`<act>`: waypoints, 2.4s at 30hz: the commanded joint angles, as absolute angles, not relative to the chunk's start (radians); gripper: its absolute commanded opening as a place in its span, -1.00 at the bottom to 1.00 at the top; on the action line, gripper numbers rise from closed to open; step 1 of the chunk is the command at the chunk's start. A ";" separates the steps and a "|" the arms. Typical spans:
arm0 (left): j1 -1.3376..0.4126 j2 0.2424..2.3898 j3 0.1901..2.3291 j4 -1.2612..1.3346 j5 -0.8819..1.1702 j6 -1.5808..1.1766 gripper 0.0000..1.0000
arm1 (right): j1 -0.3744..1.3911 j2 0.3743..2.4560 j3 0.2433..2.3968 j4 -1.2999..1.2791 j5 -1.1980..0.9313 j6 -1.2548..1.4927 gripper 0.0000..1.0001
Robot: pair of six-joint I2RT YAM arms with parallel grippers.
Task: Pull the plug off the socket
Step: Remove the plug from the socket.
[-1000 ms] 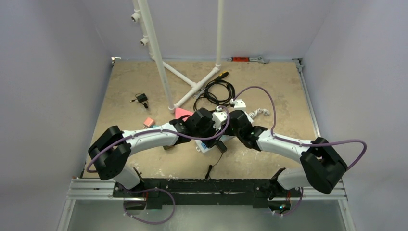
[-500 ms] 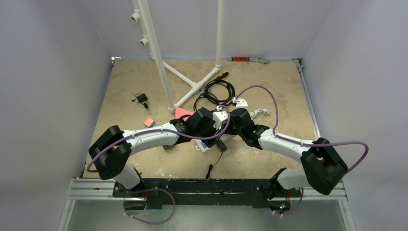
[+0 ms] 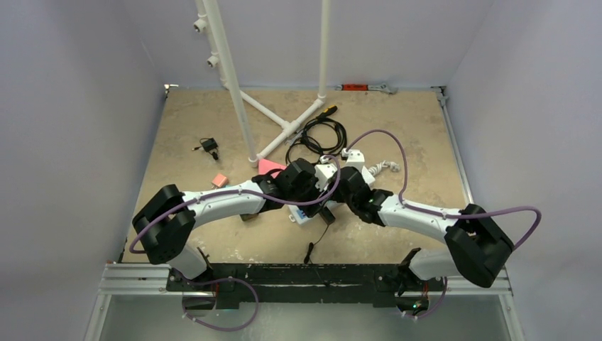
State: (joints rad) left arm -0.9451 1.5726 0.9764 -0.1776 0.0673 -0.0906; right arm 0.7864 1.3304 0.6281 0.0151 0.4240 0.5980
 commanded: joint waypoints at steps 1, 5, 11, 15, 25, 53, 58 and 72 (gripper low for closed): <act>-0.943 1.574 1.001 -0.177 0.042 -0.102 -1.00 | 0.851 1.332 0.616 0.020 0.468 0.705 -1.00; -0.942 1.575 0.999 -0.177 0.044 -0.103 -1.00 | 0.854 1.341 0.609 0.023 0.456 0.726 -1.00; -0.943 1.568 0.999 -0.182 0.047 -0.101 -1.00 | 0.844 1.285 0.608 0.023 0.404 0.683 -1.00; -0.942 1.563 0.999 -0.181 0.052 -0.102 -1.00 | 0.794 1.257 0.599 0.026 0.354 0.645 -1.00; -0.942 1.564 1.001 -0.185 0.063 -0.101 -1.00 | 0.653 1.221 0.552 0.077 0.198 0.590 -1.00; -0.932 1.577 1.011 -0.196 0.072 -0.107 -1.00 | 1.002 1.242 0.552 -0.111 0.564 0.895 -1.00; -0.931 1.581 1.013 -0.199 0.068 -0.105 -1.00 | 1.009 1.256 0.566 -0.137 0.551 0.920 -1.00; -0.931 1.590 1.014 -0.204 0.071 -0.102 -1.00 | 0.765 1.128 0.509 -0.005 0.319 0.718 -1.00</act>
